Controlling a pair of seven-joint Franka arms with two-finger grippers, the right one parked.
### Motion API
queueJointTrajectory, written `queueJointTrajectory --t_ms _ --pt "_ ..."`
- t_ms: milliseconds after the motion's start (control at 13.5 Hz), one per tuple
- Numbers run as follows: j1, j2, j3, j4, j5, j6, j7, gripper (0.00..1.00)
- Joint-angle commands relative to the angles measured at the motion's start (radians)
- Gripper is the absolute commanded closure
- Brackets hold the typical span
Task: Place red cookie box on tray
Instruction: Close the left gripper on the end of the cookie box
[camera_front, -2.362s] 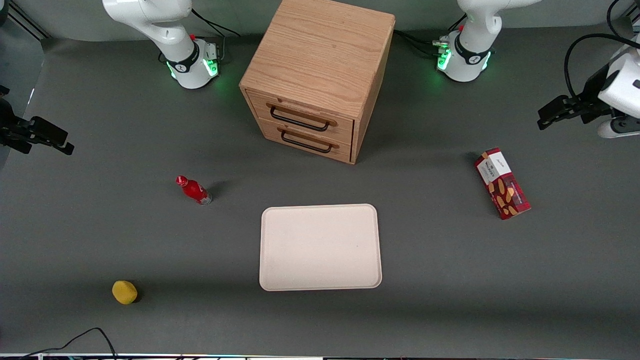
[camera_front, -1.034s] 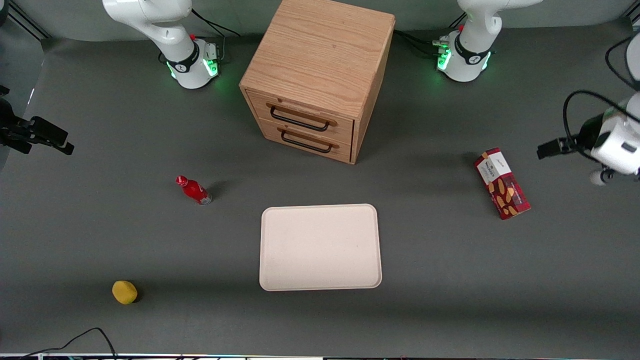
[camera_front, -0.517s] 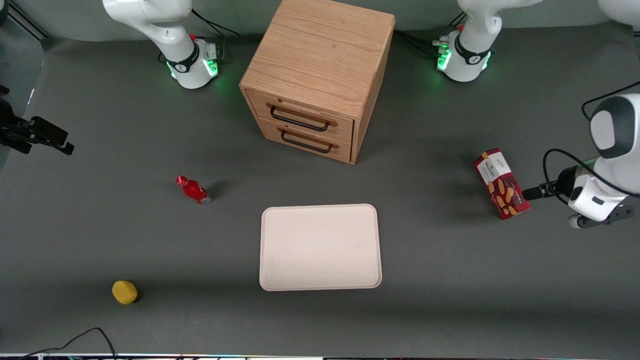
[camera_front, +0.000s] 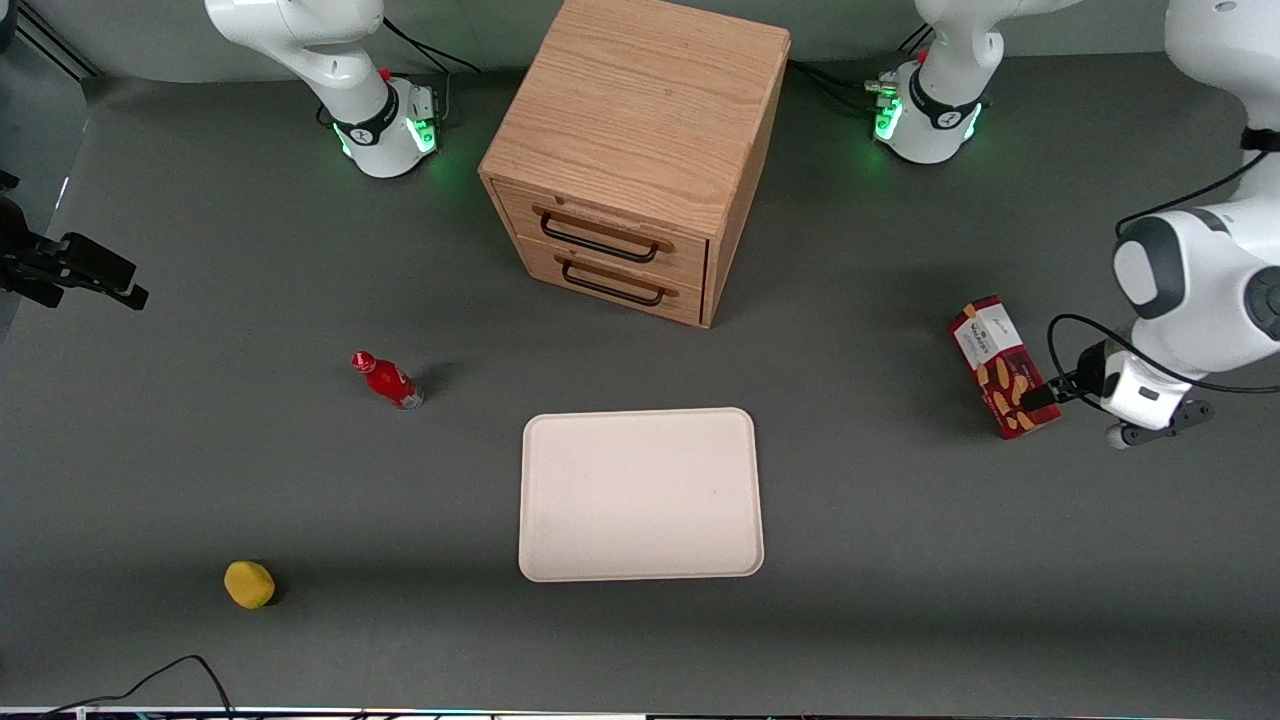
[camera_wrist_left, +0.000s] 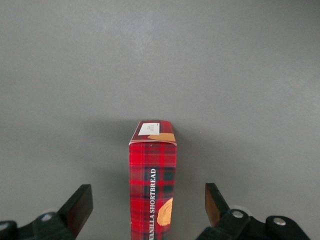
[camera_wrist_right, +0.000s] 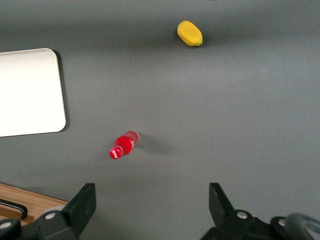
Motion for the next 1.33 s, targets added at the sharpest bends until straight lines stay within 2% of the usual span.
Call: queueJointTrajectory --t_ms 0,517,812,886,1255 --pt "-0.012 -0.072 0.003 -0.152 -0.010 0.145 -0.037 0.00" --pt "-0.029 -0.063 0.000 -0.275 -0.010 0.336 -0.047 0.04" --pt "-0.039 -0.064 -0.006 -0.289 -0.010 0.344 -0.067 0.11" --pt "-0.041 -0.064 -0.006 -0.289 -0.010 0.344 -0.067 0.19" --pt "-0.043 -0.073 -0.006 -0.291 -0.010 0.330 -0.067 0.87"
